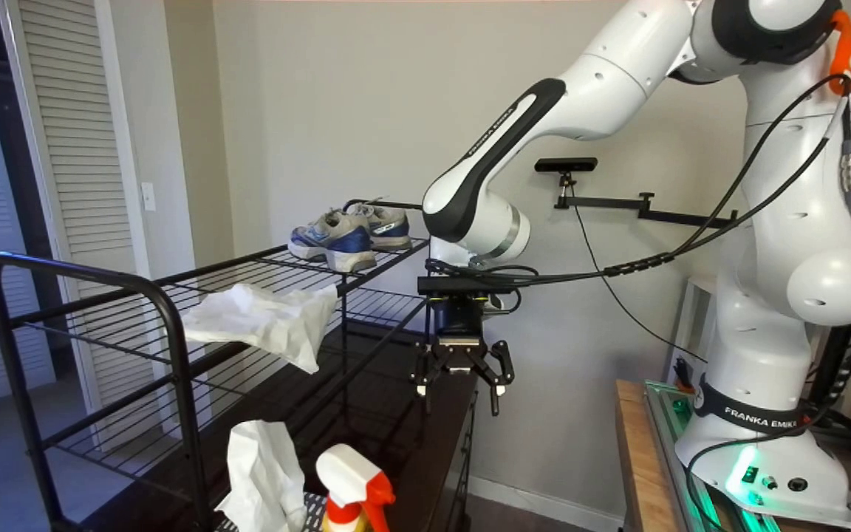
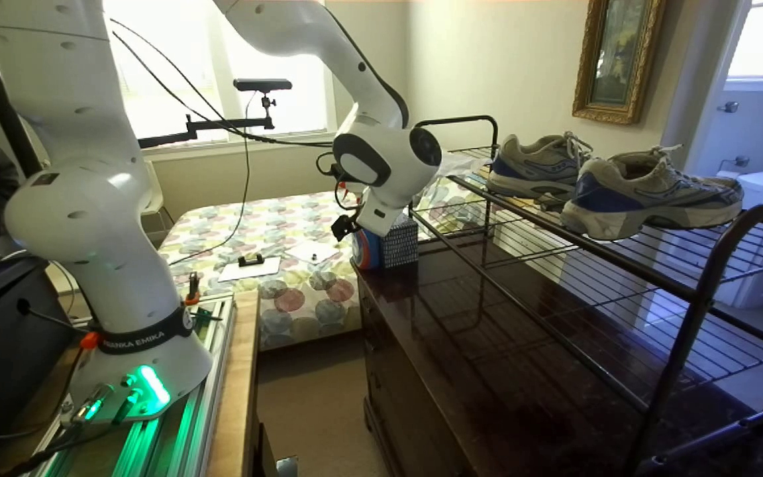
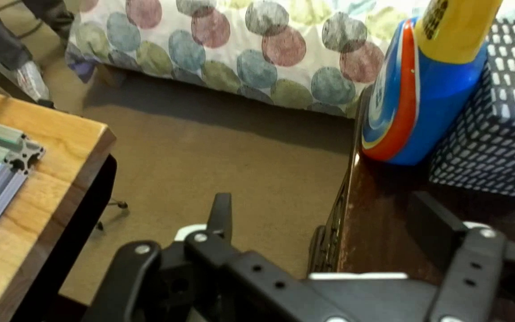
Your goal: Put the blue bottle on the top rack
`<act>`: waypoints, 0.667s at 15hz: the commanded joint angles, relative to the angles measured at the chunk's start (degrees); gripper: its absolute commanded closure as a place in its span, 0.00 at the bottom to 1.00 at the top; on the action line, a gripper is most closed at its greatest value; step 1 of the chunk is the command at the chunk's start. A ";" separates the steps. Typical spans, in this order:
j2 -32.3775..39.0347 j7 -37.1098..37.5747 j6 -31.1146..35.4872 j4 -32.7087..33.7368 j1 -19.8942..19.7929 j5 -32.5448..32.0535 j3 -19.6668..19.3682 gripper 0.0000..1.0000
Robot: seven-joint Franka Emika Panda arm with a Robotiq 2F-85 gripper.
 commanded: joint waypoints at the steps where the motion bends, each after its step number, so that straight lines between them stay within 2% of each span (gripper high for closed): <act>1: 6.96 -4.10 -6.51 4.99 -0.69 8.86 -0.08 0.00; 6: 11.78 -8.16 -7.95 7.26 -0.94 24.13 -0.30 0.00; 7: 12.47 -8.63 -8.07 7.57 -0.72 25.79 -0.40 0.00; 8: 9.84 -6.46 -6.57 5.64 0.33 21.54 -1.26 0.00; 10: 11.13 -7.27 -6.87 6.35 0.36 23.73 -1.29 0.00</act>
